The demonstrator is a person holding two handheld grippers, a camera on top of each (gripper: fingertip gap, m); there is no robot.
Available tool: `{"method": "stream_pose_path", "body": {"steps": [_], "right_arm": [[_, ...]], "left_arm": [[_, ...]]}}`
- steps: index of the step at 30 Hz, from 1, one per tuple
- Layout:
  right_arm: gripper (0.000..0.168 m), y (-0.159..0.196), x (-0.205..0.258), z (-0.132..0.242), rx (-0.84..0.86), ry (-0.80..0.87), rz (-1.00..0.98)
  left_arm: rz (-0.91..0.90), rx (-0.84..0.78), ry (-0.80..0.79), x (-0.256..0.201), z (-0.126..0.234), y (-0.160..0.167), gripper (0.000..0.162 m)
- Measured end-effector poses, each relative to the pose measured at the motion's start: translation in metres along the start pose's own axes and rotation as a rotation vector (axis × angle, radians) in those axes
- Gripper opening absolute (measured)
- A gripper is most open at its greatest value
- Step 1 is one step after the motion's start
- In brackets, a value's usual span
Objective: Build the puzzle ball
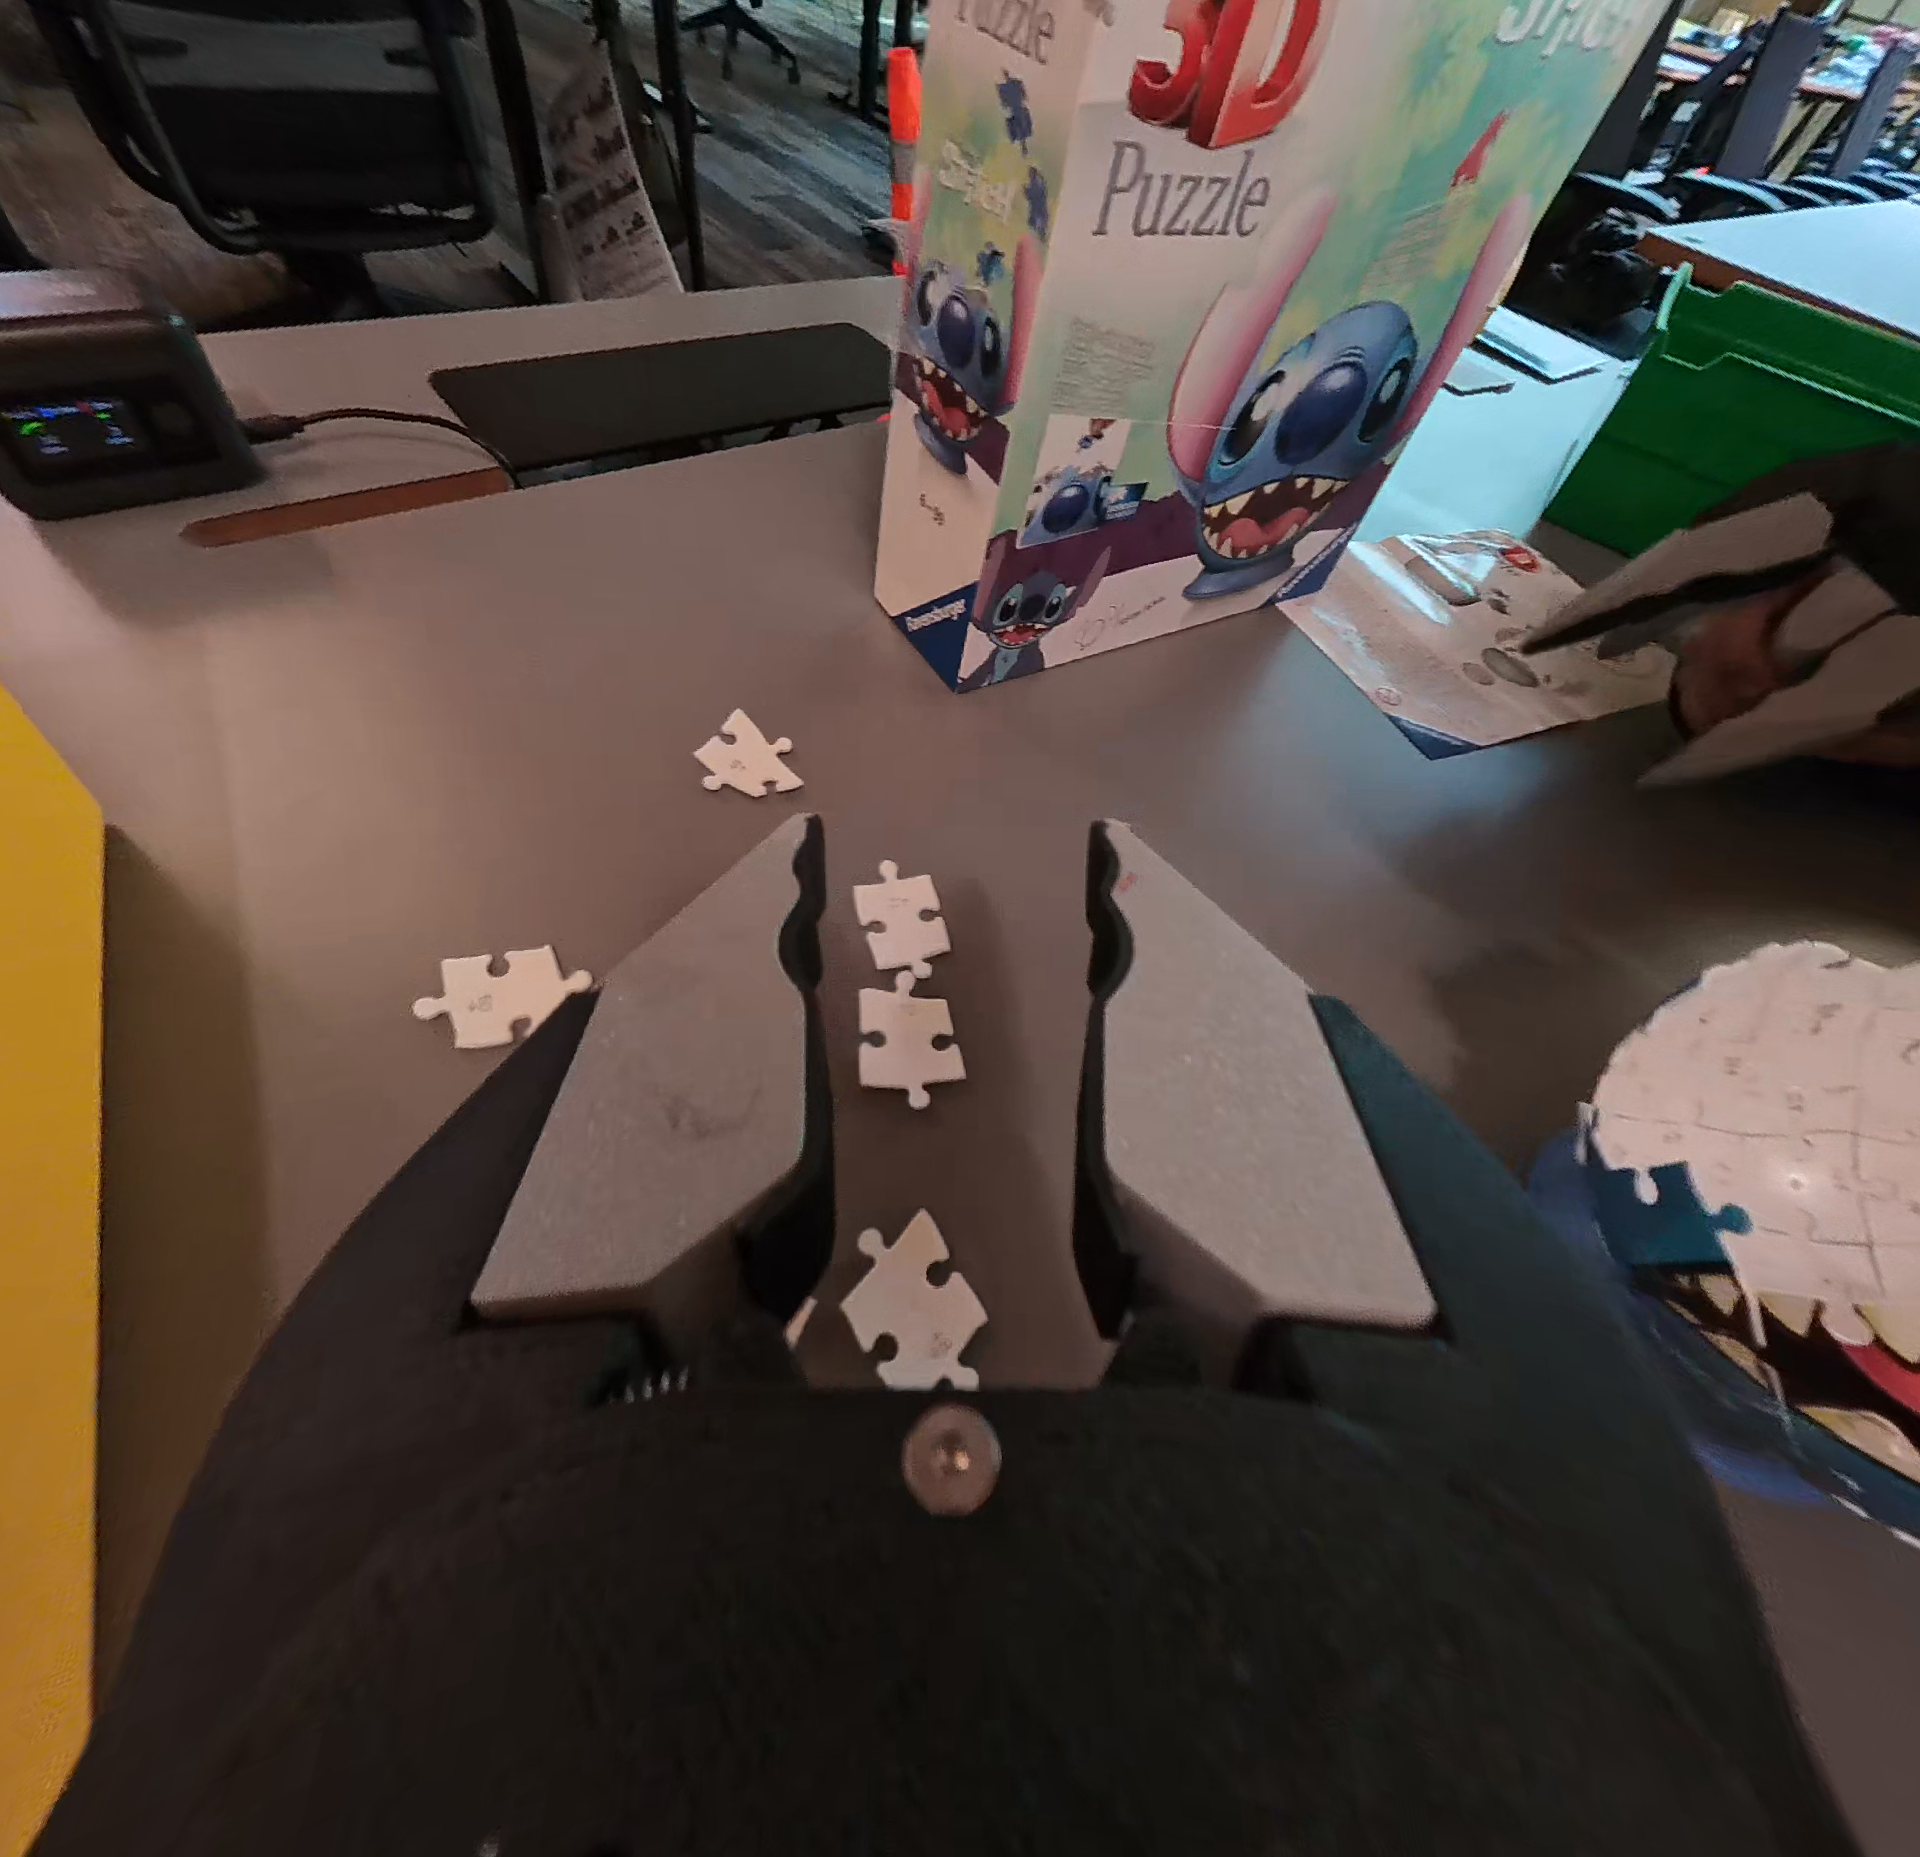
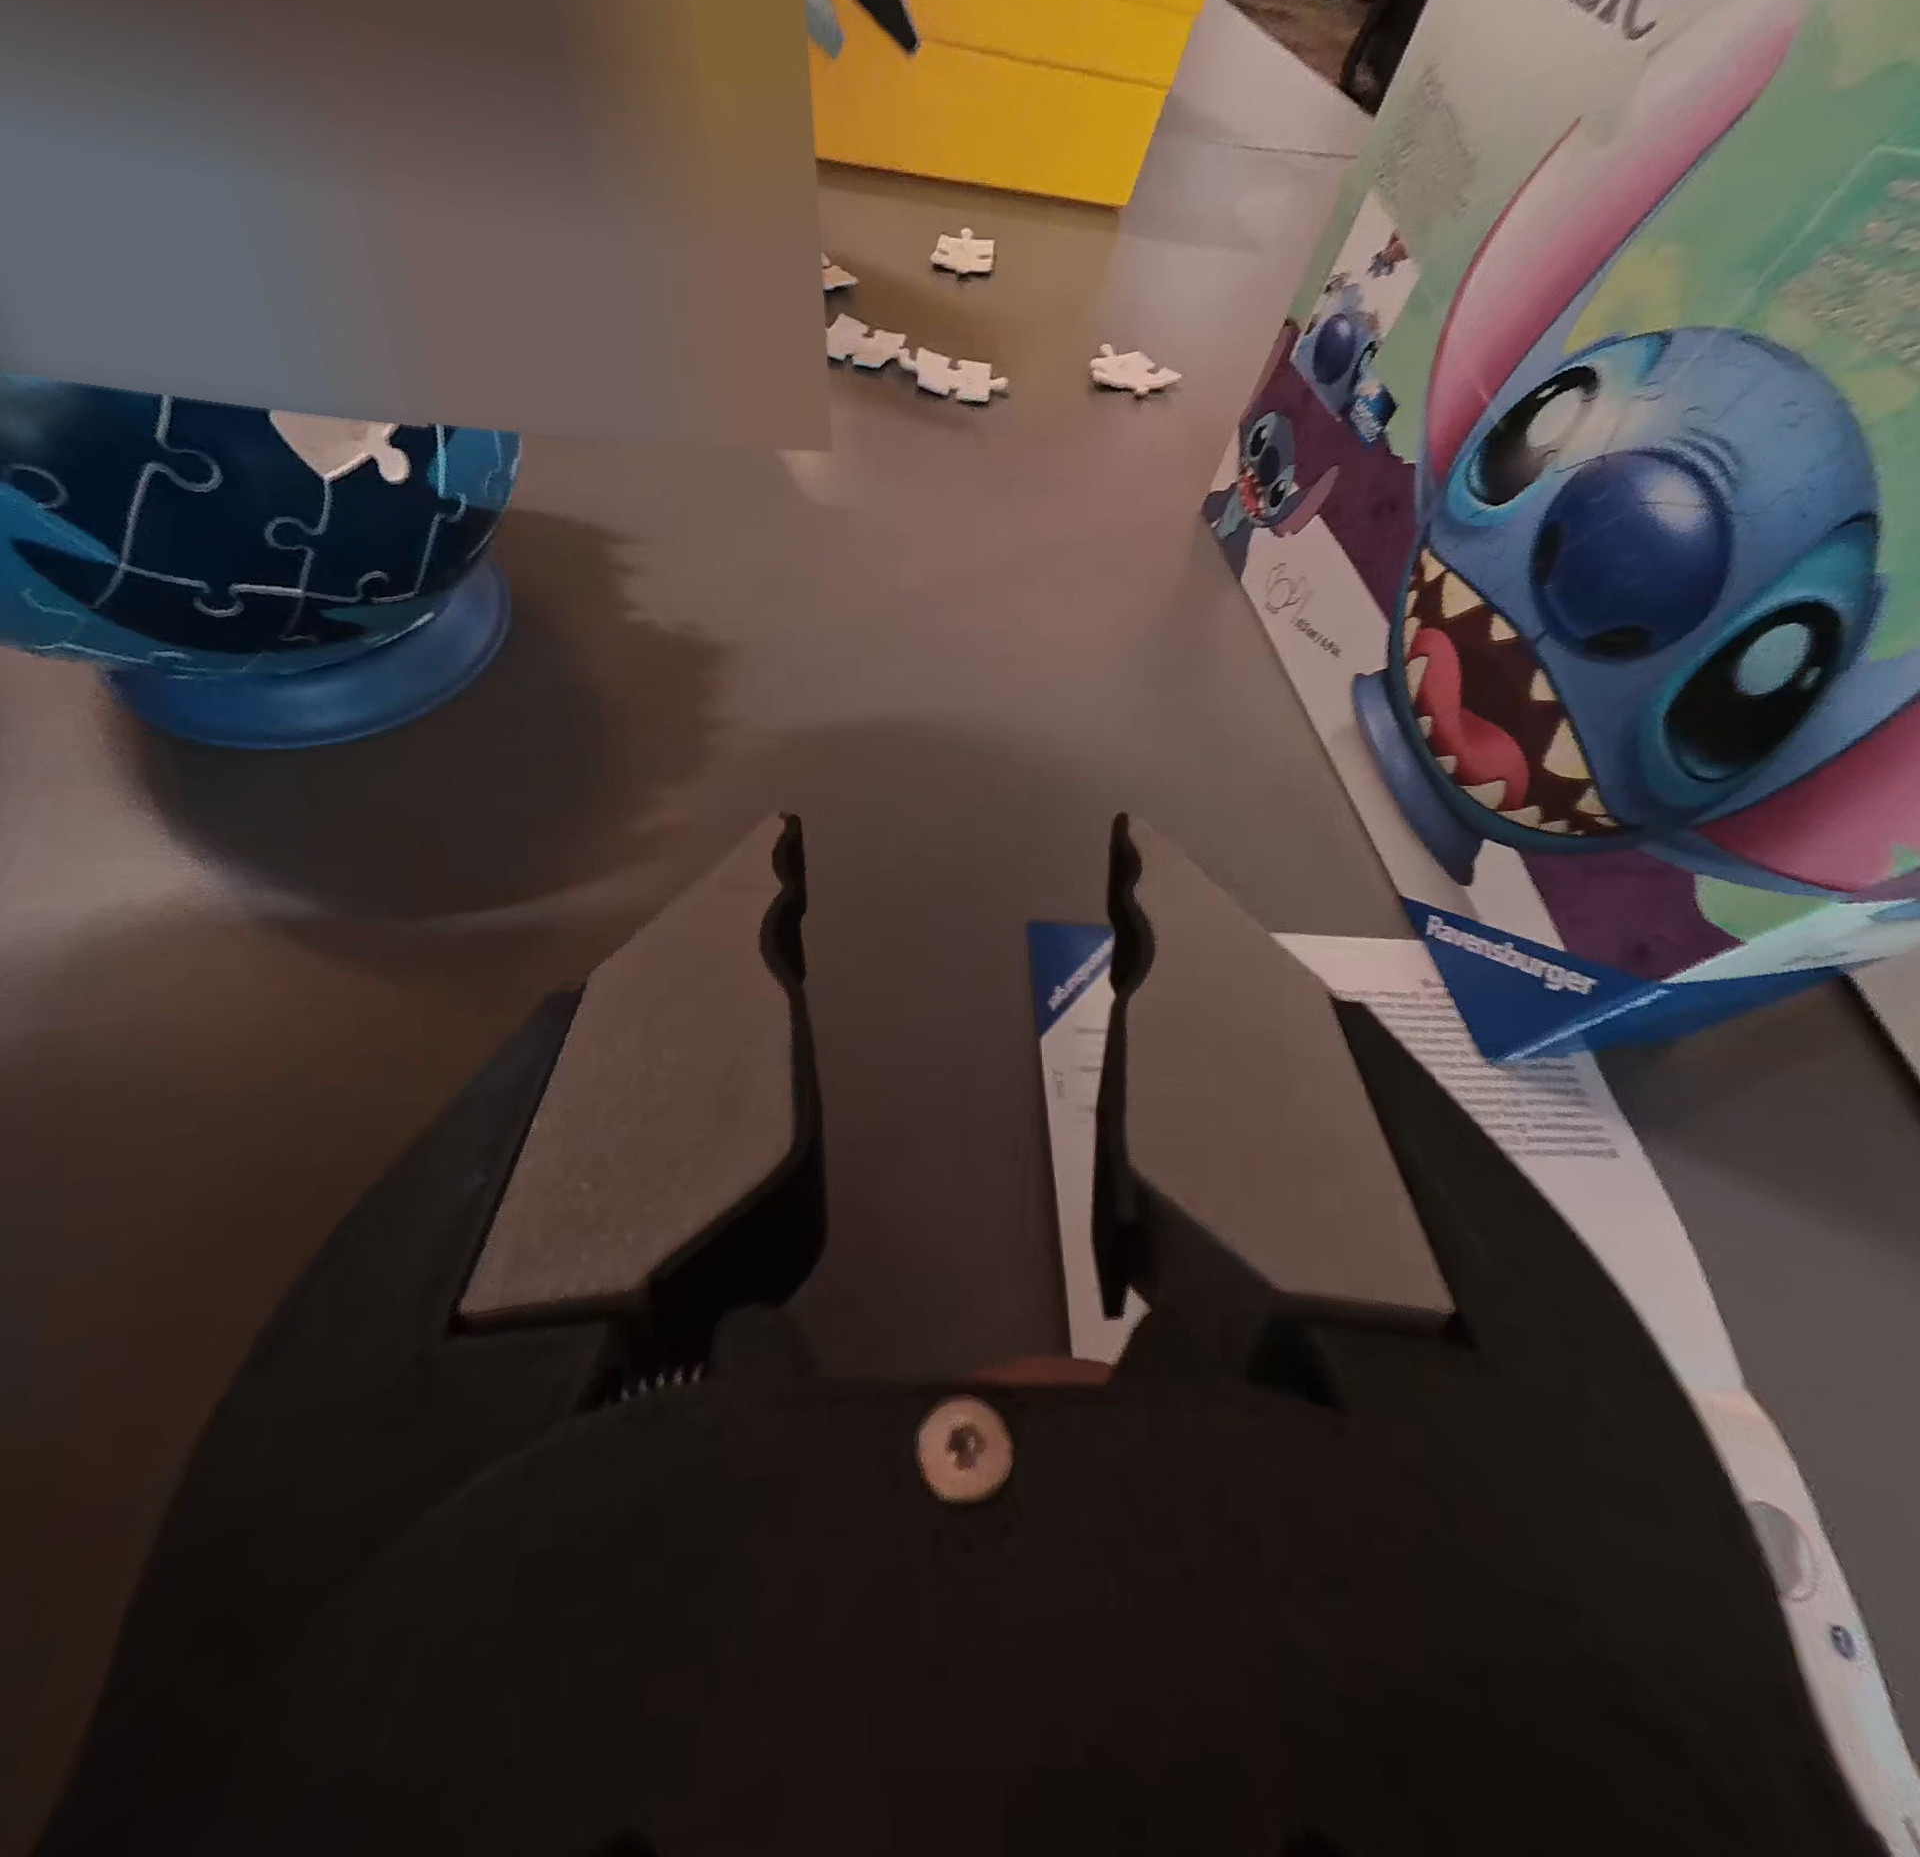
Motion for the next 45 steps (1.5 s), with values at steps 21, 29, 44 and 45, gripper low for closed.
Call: {"method": "stream_pose_path", "body": {"steps": [21,29,44,45], "right_arm": [[0.04,0.005,-0.002,-0.006,0.016,-0.038,-0.046],[0.04,0.004,-0.004,-0.004,-0.004,-0.052,-0.072],[0.041,-0.009,-0.007,-0.002,-0.151,-0.106,-0.221],[0.041,-0.009,-0.006,-0.003,-0.147,-0.115,-0.221]], "left_arm": [[0.001,-0.02,-0.09,0.017,0.009,0.0,0.048],[0.026,-0.022,-0.117,0.027,0.011,0.003,0.048],[-0.04,-0.05,0.007,0.018,0.005,0.008,0.051],[-0.051,-0.066,0.017,0.015,0.005,0.006,0.051]]}}
Point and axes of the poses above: each gripper's, where its closed fingertips meet, z back along the fingers, y out of its underside, x = y × z across the jaws, the point moved 6 cm from there along z, back along the fingers, and after that the axes turned 14 degrees about -x, right-handed, at the moved point
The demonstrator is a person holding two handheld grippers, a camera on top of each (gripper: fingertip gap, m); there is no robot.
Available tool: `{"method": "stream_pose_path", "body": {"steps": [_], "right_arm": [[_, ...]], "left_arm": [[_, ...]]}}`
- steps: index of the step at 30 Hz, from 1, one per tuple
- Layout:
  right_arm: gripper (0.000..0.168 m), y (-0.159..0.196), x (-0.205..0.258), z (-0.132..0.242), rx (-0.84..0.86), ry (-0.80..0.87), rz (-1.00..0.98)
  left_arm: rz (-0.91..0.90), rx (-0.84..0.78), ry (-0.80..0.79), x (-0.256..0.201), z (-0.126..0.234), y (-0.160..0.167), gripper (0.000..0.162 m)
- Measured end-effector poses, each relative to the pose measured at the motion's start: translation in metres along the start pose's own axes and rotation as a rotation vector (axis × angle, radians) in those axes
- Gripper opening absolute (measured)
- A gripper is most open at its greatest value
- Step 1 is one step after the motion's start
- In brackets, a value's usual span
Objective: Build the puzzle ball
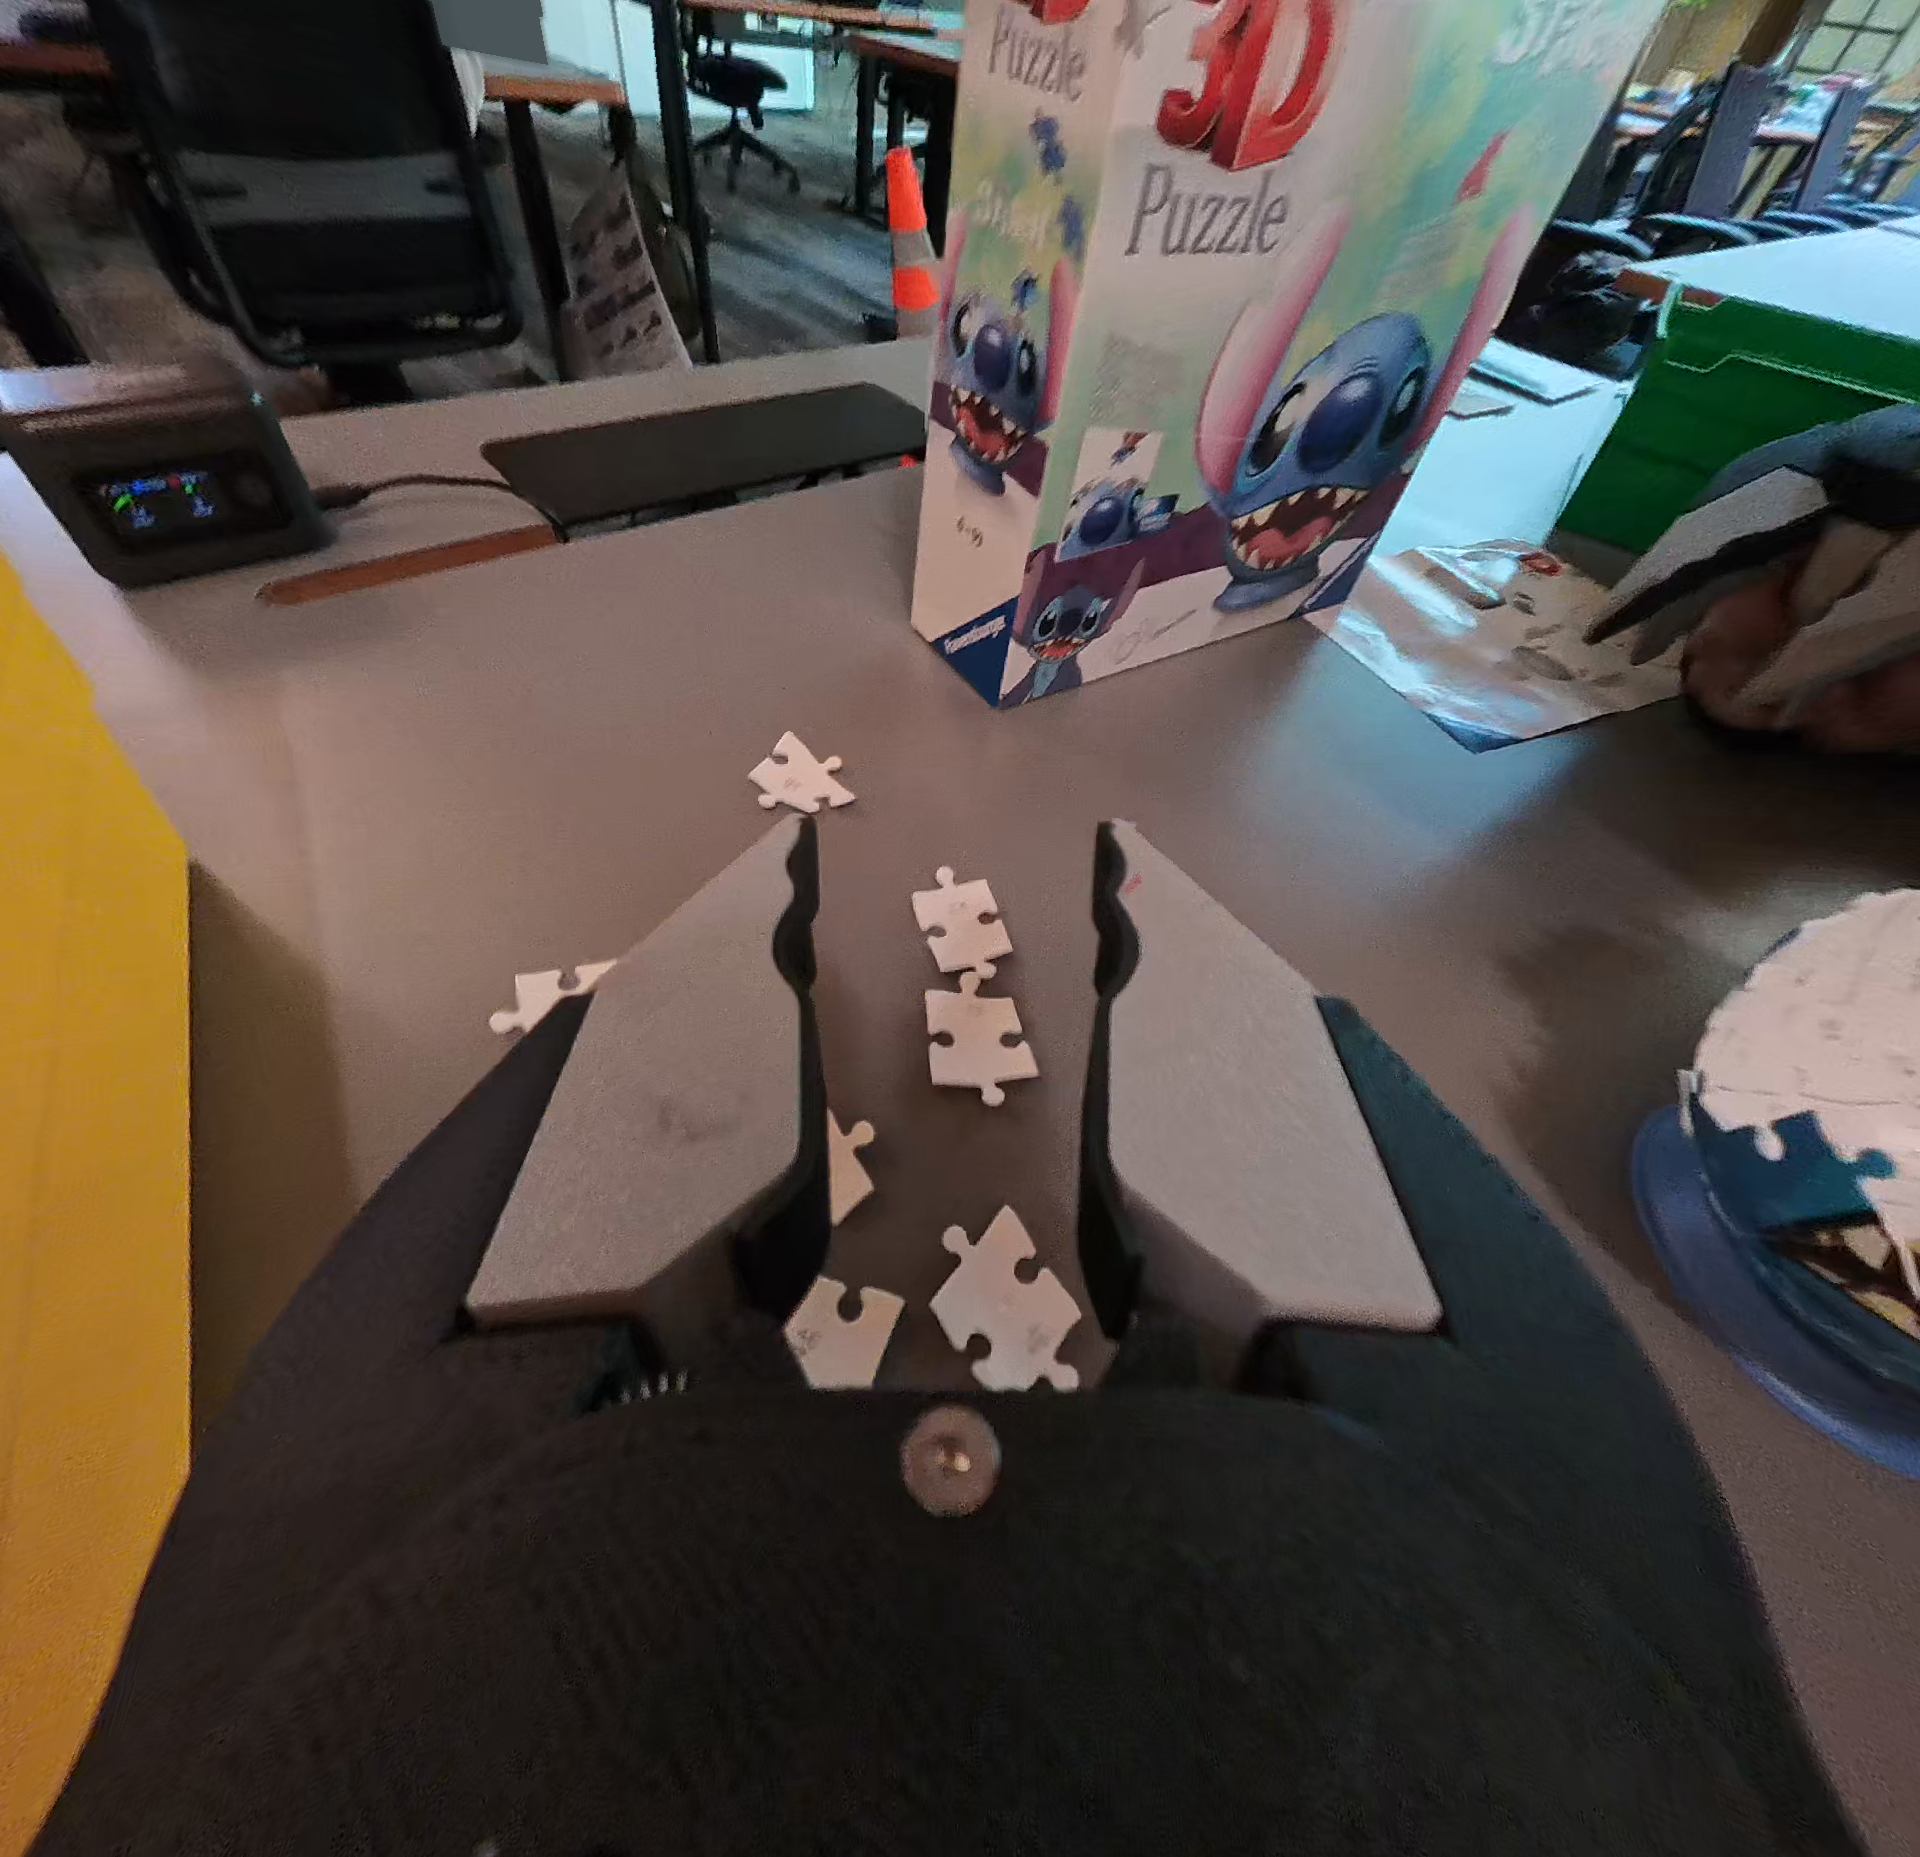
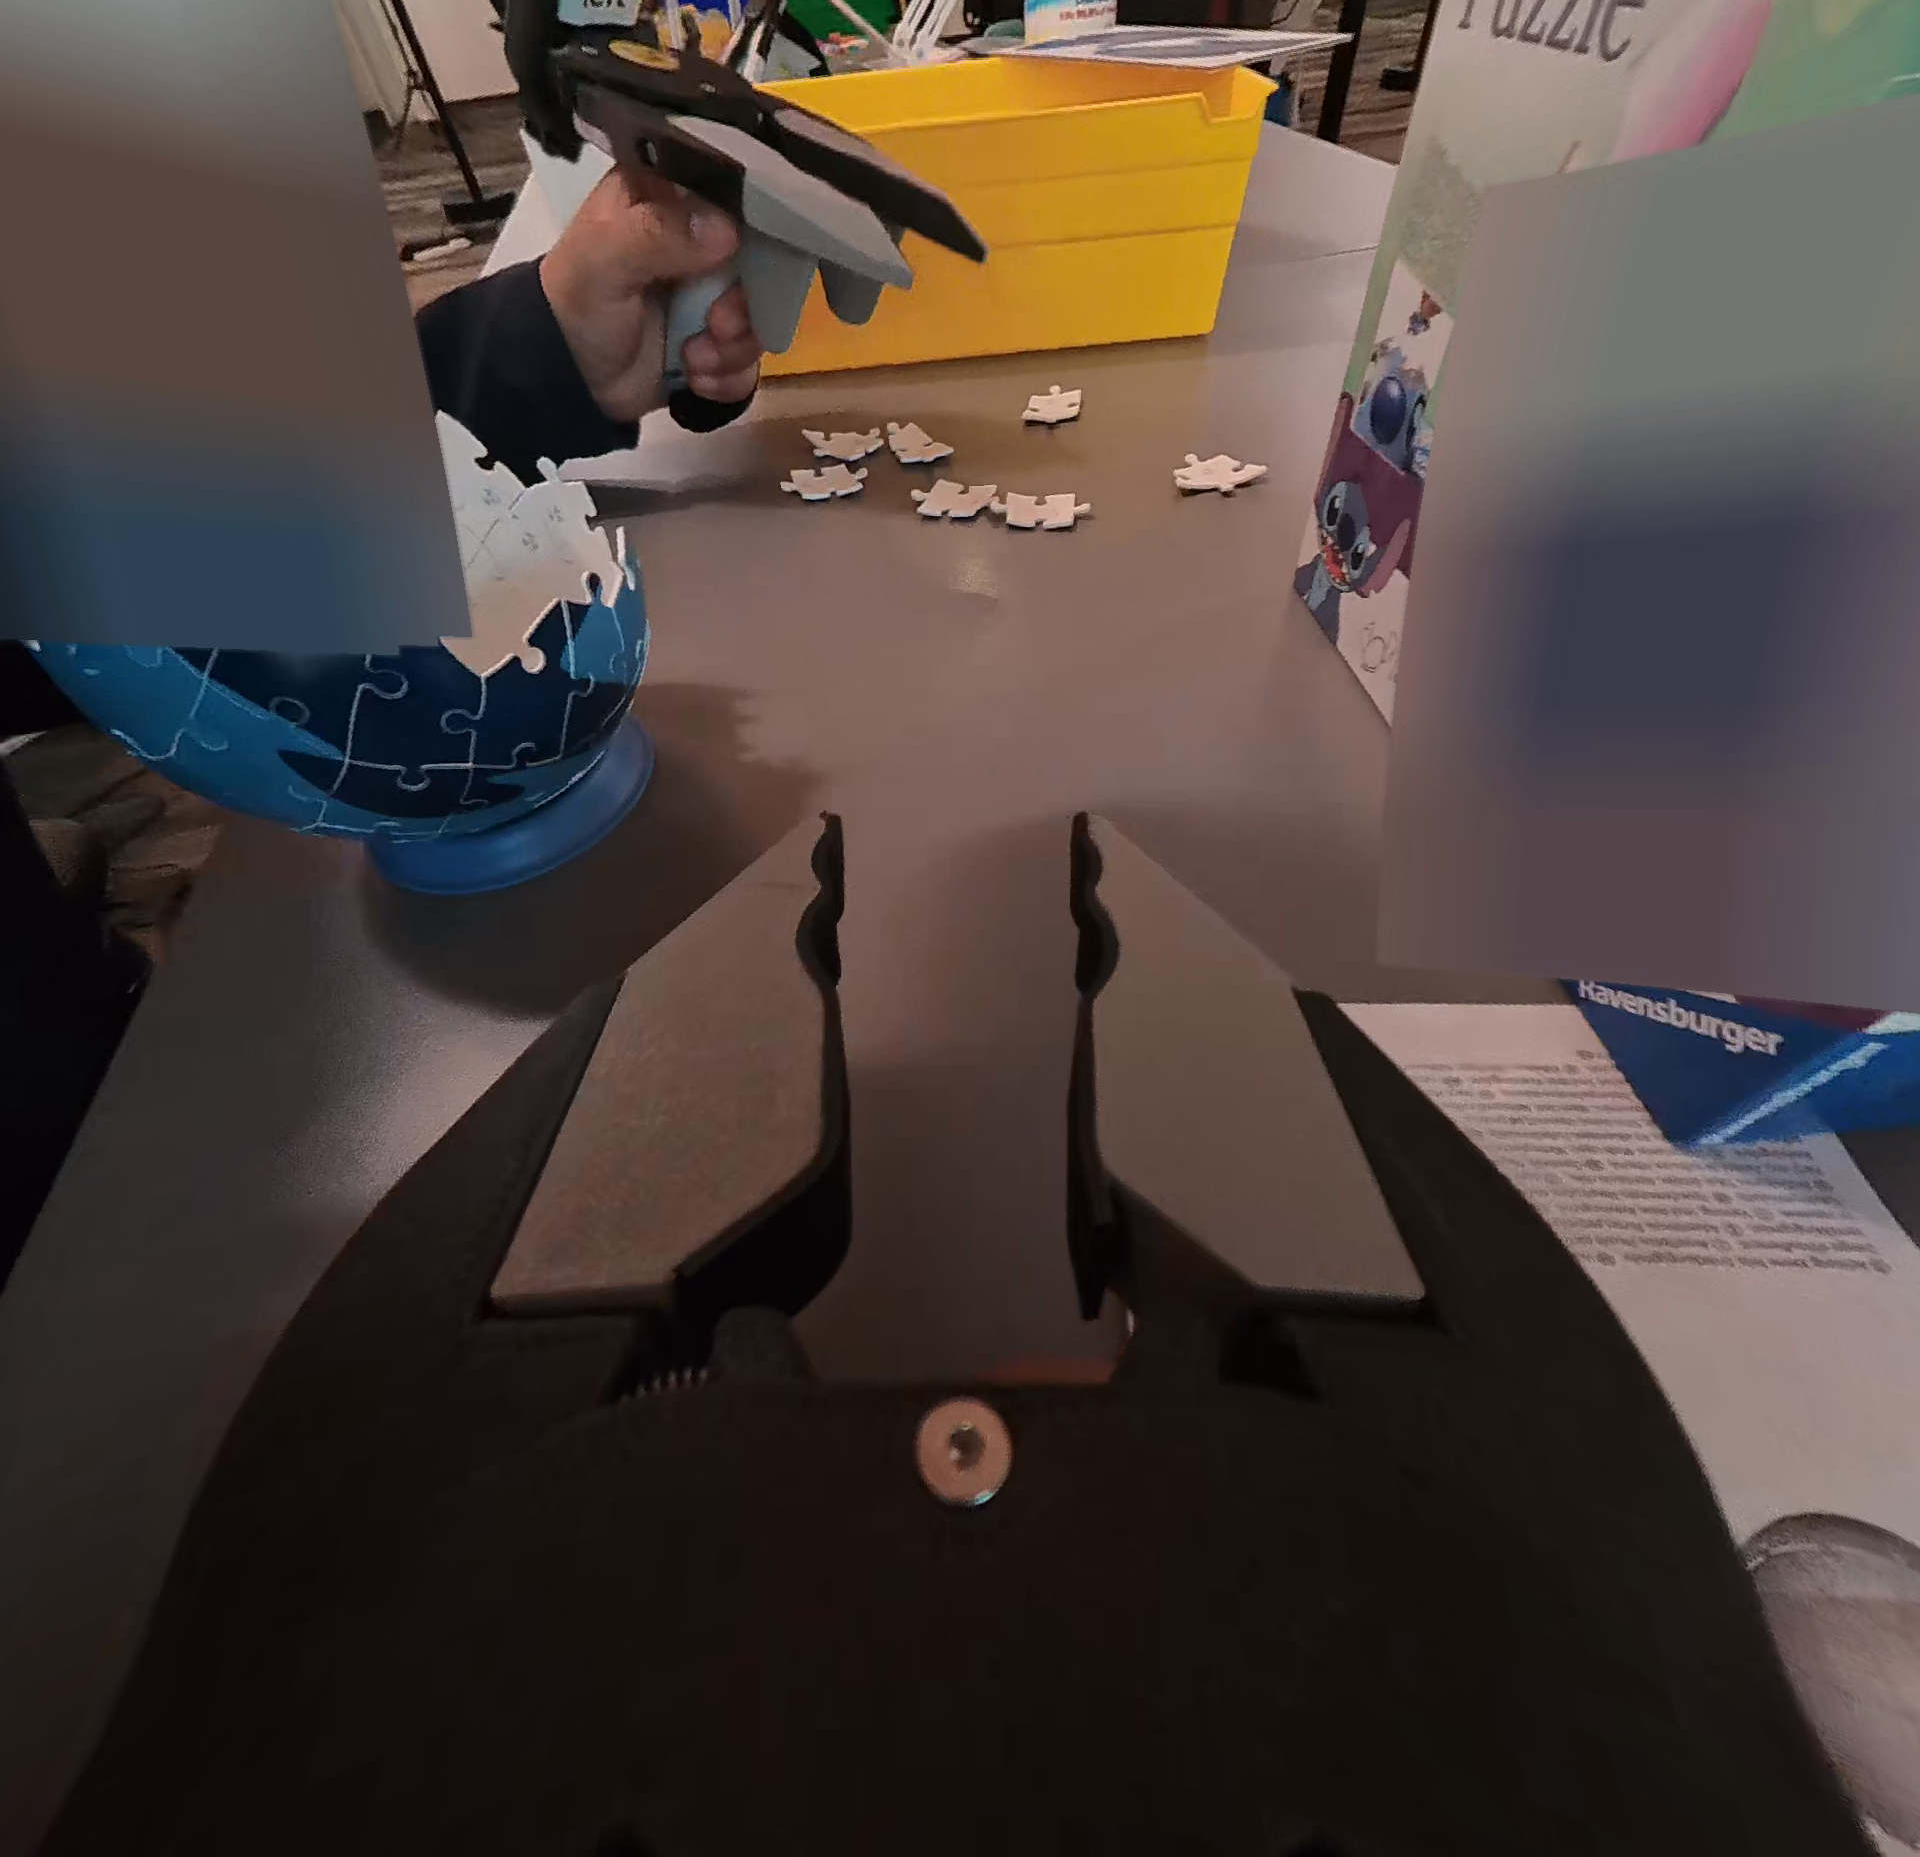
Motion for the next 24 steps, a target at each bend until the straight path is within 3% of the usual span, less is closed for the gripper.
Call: {"method": "stream_pose_path", "body": {"steps": [10,24], "right_arm": [[0.041,-0.004,0.002,0.014,-0.065,0.011,-0.046],[0.046,0.0,-0.004,0.007,-0.005,0.066,-0.058]], "left_arm": [[-0.075,0.011,-0.043,-0.002,0.003,-0.001,0.048],[-0.072,0.01,0.014,-0.01,0.0,0.0,0.046]]}}
Point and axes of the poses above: each gripper's, where its closed fingertips meet, z back along the fingers, y out of its underside, x = y × z across the jaws, the point moved 6 cm from there along z, back along the fingers, and after that the axes turned 14 degrees about -x, right-handed, at the moved point
